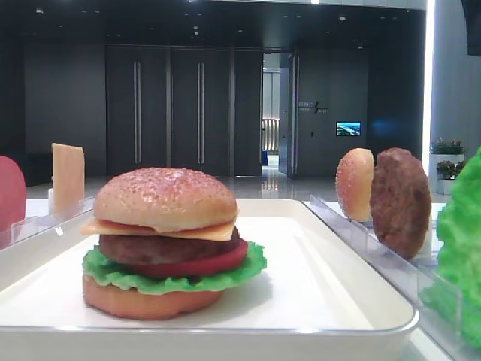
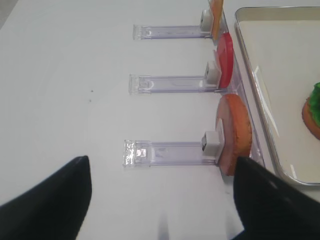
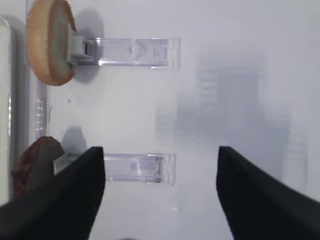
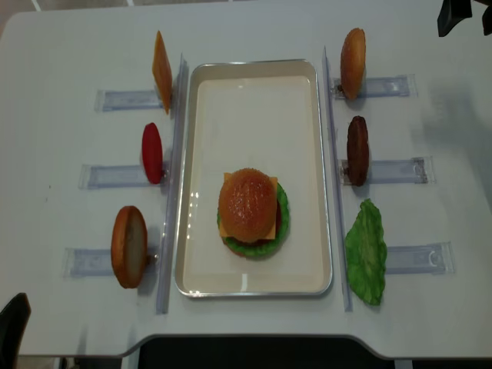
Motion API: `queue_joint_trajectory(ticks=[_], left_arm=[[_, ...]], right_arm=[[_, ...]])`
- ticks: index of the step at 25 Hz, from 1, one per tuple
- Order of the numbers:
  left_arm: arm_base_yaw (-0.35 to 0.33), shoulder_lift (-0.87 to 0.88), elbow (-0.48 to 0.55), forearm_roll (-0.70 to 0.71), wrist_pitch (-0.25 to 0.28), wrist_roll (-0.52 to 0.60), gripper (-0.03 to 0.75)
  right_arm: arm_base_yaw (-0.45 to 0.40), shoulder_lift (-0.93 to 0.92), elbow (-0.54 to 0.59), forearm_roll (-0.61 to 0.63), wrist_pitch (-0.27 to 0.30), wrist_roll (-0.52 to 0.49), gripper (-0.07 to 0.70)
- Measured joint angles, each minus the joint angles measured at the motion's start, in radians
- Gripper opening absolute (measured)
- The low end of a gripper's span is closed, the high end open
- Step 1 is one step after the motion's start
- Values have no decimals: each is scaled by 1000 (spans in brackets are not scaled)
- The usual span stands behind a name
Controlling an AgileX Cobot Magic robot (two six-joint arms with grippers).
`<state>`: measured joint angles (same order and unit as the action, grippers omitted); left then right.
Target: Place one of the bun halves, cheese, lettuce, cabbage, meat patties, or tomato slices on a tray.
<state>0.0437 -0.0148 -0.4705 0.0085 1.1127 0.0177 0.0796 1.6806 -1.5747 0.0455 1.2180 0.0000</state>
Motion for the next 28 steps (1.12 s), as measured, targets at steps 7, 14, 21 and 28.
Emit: queue_joint_trajectory(ticks=[7,14,21,28], left_arm=[[0,0,0,0,0,0,692],[0,0,0,0,0,0,692],[0,0,0,0,0,0,692],[0,0,0,0,0,0,692]], right_arm=[[0,-75,139,-34,-1,0,452],[0,-227,392,-34,1,28,452],[0,-373,575,-34,-2,40,452],[0,-631,706,-34,0,47,451]])
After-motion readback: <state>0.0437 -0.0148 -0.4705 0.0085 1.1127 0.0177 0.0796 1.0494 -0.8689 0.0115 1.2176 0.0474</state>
